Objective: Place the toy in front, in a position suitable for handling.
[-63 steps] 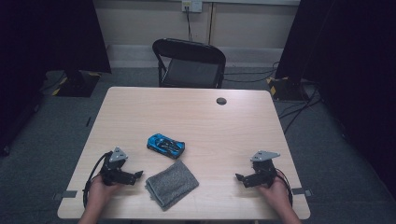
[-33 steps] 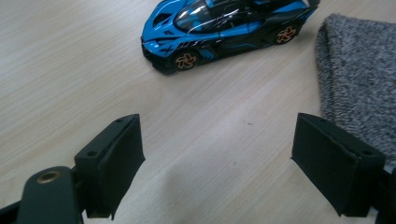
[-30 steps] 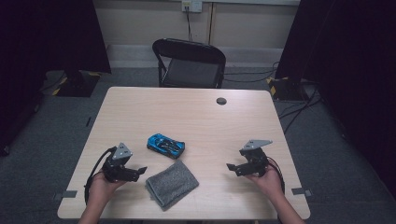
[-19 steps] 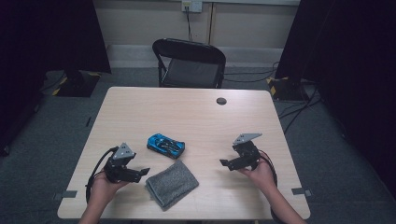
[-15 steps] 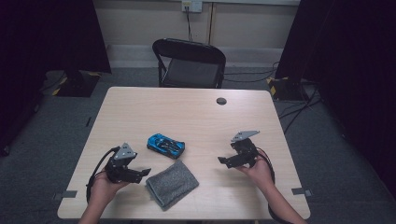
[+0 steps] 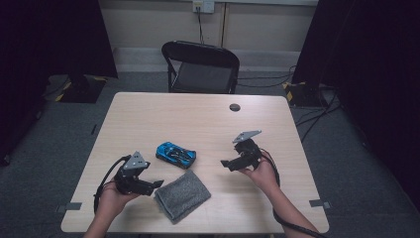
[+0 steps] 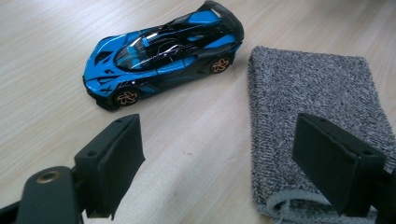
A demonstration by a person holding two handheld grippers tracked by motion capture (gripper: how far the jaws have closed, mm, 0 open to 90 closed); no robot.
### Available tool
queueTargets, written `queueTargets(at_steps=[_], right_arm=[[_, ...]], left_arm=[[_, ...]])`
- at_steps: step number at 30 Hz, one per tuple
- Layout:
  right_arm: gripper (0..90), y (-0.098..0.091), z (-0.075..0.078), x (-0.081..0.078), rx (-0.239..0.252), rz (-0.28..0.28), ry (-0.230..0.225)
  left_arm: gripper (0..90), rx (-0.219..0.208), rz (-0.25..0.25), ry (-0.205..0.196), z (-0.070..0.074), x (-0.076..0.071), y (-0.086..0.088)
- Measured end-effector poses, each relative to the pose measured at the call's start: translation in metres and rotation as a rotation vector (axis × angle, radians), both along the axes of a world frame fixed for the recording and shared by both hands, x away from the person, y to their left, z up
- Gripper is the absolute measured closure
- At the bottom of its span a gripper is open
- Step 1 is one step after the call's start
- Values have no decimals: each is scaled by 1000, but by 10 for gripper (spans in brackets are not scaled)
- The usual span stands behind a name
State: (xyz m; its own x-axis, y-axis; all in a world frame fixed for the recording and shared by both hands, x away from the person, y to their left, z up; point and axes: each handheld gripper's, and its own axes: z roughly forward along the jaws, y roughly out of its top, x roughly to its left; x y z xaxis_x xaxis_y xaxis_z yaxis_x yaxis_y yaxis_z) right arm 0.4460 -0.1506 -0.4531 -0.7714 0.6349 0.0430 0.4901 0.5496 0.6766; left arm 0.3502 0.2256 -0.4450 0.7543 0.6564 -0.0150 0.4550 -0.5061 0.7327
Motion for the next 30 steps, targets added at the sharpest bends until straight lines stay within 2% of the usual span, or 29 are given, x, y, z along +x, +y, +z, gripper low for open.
queueTargets(at_steps=[7, 17, 30], right_arm=[[140, 24, 0, 8, -29, 29, -10], [140, 54, 5, 23, 7, 42, 16], [141, 88, 6, 37, -10, 66, 15]], left_arm=[[164, -10, -17, 16, -1, -1, -3], [163, -10, -17, 17, 1, -2, 0], [164, -10, -26, 18, -1, -1, -1]])
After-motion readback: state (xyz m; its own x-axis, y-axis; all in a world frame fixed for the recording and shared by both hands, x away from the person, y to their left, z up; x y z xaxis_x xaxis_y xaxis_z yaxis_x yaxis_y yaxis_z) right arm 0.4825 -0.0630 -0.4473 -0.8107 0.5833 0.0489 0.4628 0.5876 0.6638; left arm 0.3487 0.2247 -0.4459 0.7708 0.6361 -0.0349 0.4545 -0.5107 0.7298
